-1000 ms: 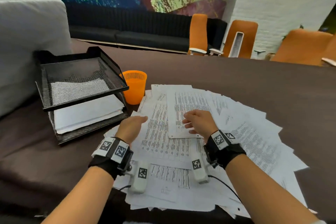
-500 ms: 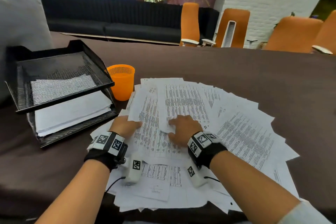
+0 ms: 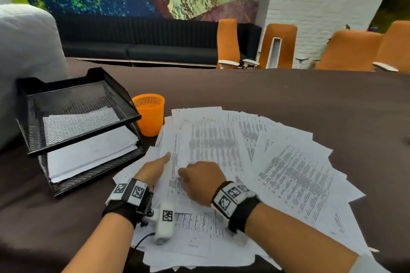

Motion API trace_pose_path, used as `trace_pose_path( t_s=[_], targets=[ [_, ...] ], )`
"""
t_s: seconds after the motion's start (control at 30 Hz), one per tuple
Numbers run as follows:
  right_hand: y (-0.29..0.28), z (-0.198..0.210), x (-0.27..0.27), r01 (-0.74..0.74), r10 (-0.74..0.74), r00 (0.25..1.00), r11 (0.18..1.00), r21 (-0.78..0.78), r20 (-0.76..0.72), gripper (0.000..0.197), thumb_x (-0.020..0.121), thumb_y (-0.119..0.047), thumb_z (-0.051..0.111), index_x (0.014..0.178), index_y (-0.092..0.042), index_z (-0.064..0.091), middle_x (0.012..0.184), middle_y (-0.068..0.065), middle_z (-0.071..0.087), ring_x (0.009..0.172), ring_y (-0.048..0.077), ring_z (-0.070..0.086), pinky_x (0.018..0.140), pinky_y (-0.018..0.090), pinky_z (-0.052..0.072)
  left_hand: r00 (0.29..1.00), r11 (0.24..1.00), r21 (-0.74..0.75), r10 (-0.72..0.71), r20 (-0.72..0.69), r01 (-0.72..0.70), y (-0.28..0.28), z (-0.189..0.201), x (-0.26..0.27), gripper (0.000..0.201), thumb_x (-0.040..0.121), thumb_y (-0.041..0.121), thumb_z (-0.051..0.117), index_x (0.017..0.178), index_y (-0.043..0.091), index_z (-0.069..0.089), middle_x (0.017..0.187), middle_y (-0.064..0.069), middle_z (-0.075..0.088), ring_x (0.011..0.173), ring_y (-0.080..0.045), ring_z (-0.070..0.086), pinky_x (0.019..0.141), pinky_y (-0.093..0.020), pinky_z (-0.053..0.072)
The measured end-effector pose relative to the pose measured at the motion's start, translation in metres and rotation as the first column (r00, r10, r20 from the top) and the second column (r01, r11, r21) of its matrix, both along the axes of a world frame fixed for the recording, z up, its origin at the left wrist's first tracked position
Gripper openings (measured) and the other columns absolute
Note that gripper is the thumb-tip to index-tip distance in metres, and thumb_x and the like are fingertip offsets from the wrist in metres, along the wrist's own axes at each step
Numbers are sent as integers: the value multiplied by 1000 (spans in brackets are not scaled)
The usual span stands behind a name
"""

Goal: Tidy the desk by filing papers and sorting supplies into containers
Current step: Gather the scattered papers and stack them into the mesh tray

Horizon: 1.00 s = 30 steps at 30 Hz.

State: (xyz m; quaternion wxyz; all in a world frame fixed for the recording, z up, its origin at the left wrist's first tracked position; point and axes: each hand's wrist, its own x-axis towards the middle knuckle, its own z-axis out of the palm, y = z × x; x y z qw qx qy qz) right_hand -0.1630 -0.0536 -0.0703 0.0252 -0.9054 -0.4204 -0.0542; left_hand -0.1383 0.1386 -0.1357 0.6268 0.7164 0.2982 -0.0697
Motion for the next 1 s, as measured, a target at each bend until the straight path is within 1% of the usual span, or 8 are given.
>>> trace_pose_path(
  t_s=[0.1, 0.2, 0.3, 0.5, 0.67, 0.77, 0.9, 1.0],
  targets=[
    [5, 0, -31, -96, 105, 991, 989, 112, -79, 15, 95, -26, 51, 92, -16, 62, 87, 4, 67, 76, 27, 59, 66, 35, 47, 995, 994, 60, -95, -15, 96, -24, 42, -26, 49, 70, 43, 84, 102, 8, 72, 98, -14, 75, 89, -29, 71, 85, -43, 57],
    [-13, 6, -31, 68, -7, 981, 947, 313, -194, 28, 96, -44, 50, 110, -26, 65, 108, -4, 69, 97, 20, 63, 84, 37, 49, 989, 943, 302, -151, 5, 143, -35, 61, -36, 8, 87, 13, 69, 91, 7, 65, 94, -11, 70, 76, -21, 62, 57, -25, 46],
    [-60, 10, -14, 340, -200, 916, 845, 412, -347, 31, 93, -53, 53, 110, -30, 66, 118, -15, 66, 108, 9, 60, 97, 34, 47, 986, 920, 375, -150, 68, 114, -29, 67, -31, 9, 92, 14, 61, 99, 9, 60, 106, -16, 64, 90, -27, 57, 74, -33, 49],
    [-174, 6, 8, 748, -569, 658, 567, 345, -493, 35, 86, -55, 63, 111, -31, 64, 126, -10, 62, 116, 13, 57, 94, 31, 44, 972, 980, 197, -71, 225, 26, -34, 70, -19, 24, 92, 4, 57, 114, 5, 66, 123, -16, 65, 113, -35, 60, 104, -52, 44],
    [-177, -5, -4, 565, -515, 693, 823, -64, -504, 101, 73, -63, 72, 153, -26, 22, 157, 0, 28, 142, 22, 32, 115, 40, 31, 975, 995, 77, 47, 219, -65, -51, 59, -8, 35, 93, 6, 57, 124, -9, 54, 127, -33, 57, 118, -47, 56, 93, -48, 50],
    [-161, -9, 2, 554, -576, 744, 815, -170, -338, 87, 82, -54, 60, 152, -22, 20, 146, 7, 41, 130, 29, 45, 103, 42, 43, 986, 999, 39, 30, 166, -37, -62, 49, -11, 35, 95, 5, 55, 124, -13, 53, 128, -38, 53, 119, -52, 53, 71, -39, 50],
    [-144, -5, 4, 549, -584, 801, 804, -228, -133, 38, 94, -25, 47, 130, -13, 48, 114, 8, 61, 100, 28, 61, 73, 34, 43, 993, 995, 88, 40, 111, -50, -58, 45, -17, 31, 93, 5, 58, 121, -9, 55, 117, -29, 62, 114, -47, 58, 92, -48, 48],
    [-150, 9, 9, 617, -629, 765, 777, -124, -135, 36, 92, -9, 41, 126, -13, 53, 106, 6, 65, 94, 28, 63, 70, 32, 42, 997, 993, 115, 8, 82, -17, -48, 46, -18, 30, 91, 0, 58, 119, -10, 56, 111, -26, 63, 98, -38, 60, 97, -53, 49]
  ],
)
